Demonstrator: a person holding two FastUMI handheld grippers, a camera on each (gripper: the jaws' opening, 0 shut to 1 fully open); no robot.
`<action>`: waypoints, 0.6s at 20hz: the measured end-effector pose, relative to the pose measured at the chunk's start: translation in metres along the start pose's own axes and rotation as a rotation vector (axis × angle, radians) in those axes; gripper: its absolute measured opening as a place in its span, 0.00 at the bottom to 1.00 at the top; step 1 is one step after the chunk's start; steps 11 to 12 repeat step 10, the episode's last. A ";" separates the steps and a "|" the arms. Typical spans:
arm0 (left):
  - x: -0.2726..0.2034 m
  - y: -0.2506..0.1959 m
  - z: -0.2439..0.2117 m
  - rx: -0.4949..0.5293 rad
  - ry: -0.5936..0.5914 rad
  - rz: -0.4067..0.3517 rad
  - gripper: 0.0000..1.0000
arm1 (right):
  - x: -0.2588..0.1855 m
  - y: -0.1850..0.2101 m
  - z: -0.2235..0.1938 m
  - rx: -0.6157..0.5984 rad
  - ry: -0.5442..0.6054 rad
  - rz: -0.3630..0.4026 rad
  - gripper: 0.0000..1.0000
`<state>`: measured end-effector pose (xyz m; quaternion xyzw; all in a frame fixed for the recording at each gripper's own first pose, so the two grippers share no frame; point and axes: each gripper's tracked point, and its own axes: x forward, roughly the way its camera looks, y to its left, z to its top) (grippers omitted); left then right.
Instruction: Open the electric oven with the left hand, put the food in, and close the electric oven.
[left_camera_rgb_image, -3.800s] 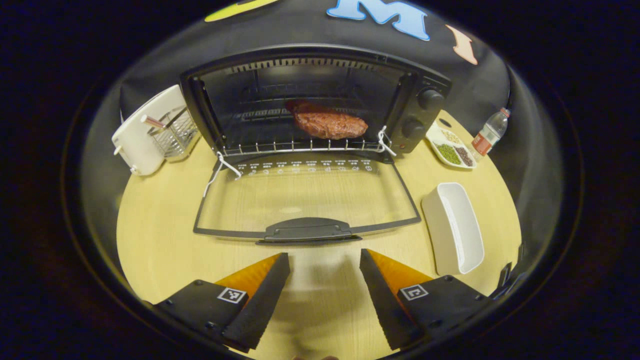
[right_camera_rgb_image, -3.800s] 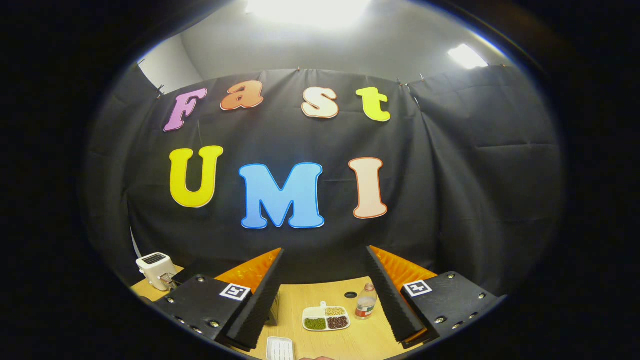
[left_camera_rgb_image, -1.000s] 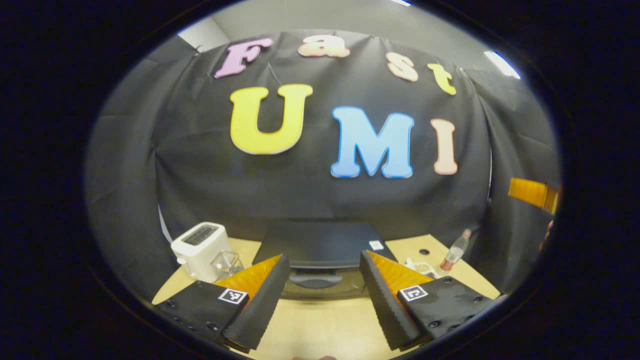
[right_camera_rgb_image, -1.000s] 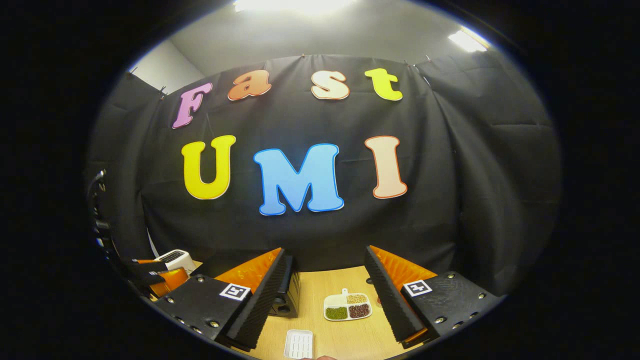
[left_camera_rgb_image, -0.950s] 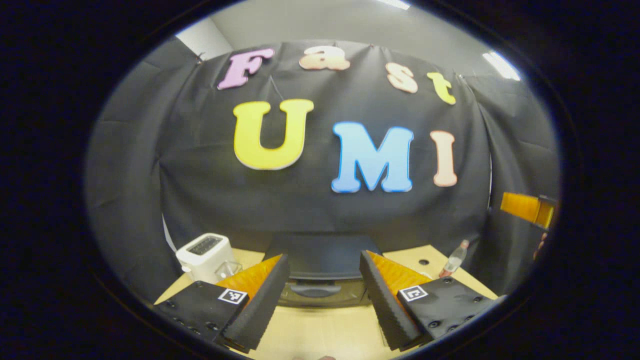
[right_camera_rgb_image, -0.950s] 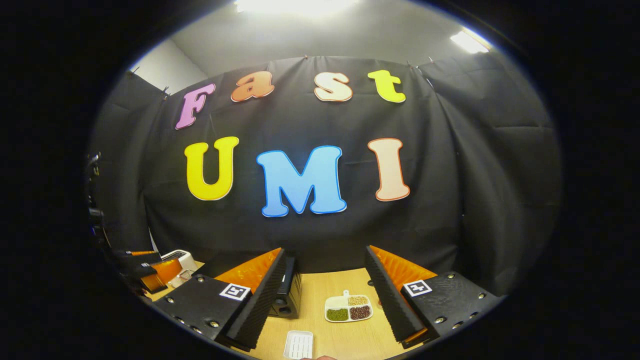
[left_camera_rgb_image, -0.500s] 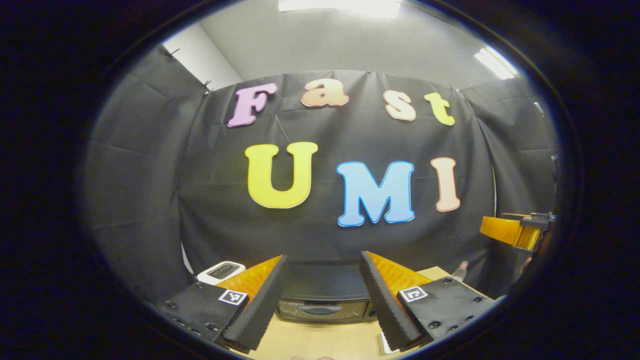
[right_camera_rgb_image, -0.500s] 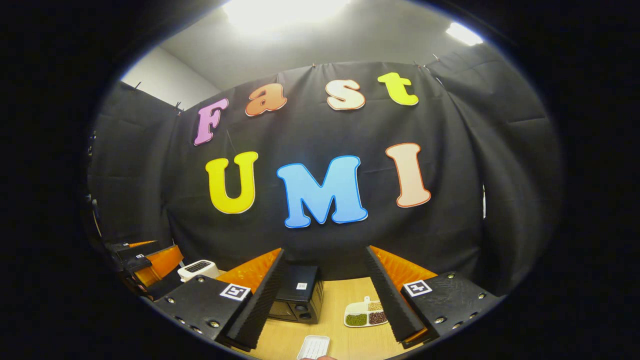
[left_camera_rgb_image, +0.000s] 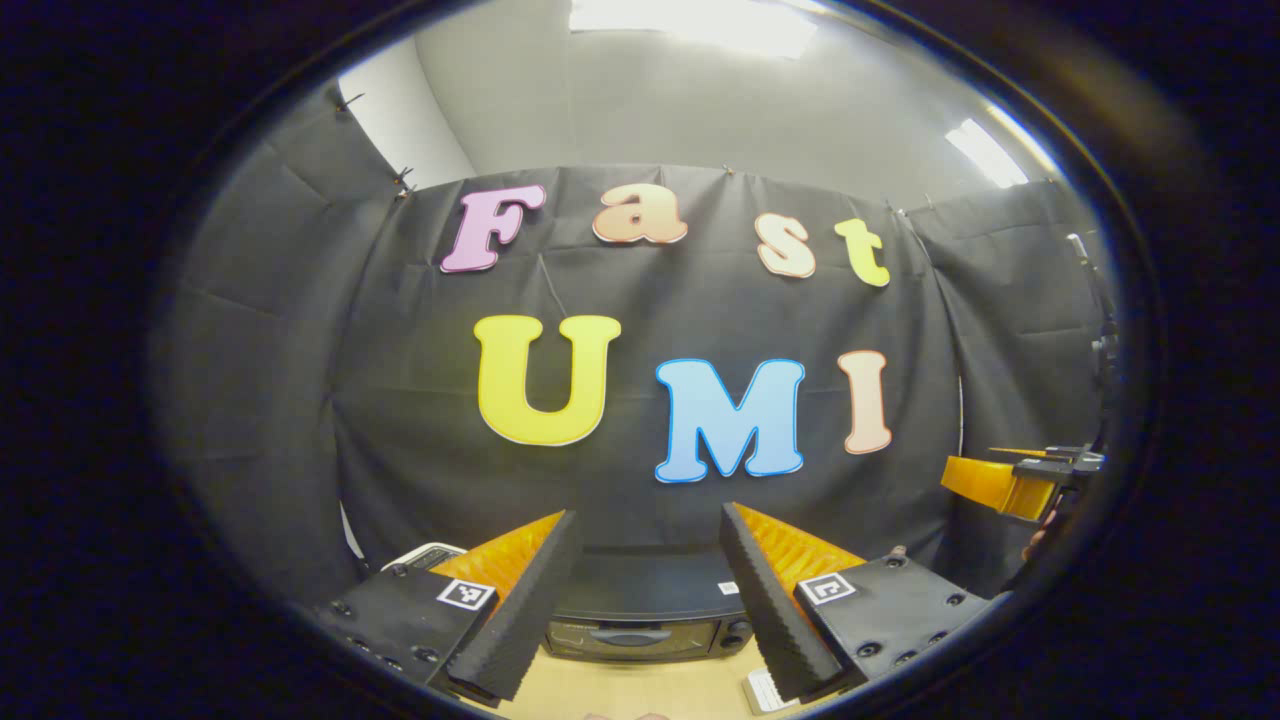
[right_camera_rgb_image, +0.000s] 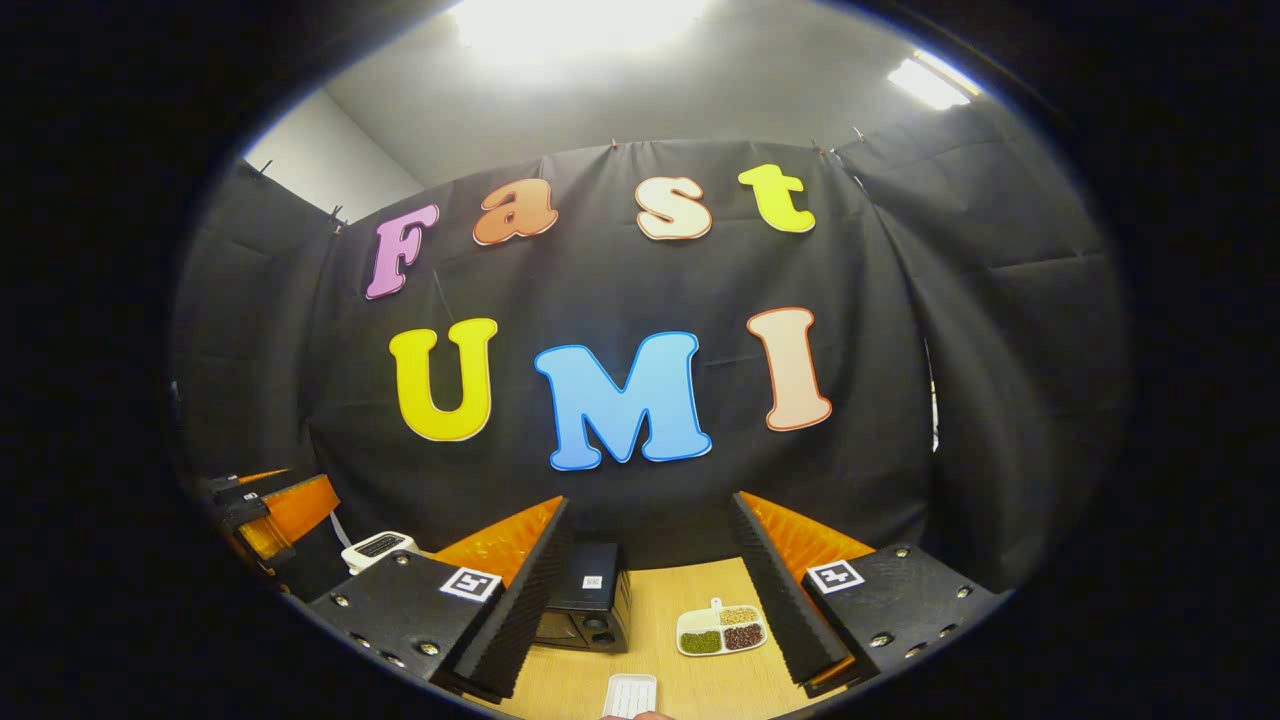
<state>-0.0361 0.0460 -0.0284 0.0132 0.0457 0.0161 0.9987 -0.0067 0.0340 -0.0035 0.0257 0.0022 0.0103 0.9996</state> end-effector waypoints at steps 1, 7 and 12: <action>-0.002 0.002 0.000 -0.004 0.004 -0.011 0.90 | -0.002 0.003 0.000 0.001 0.002 -0.002 0.95; -0.009 0.018 0.005 -0.046 0.007 -0.033 0.99 | -0.009 0.012 0.011 -0.005 -0.002 -0.004 0.95; -0.006 0.015 0.005 -0.035 0.001 -0.037 0.99 | -0.013 0.008 0.016 -0.016 -0.008 0.003 0.95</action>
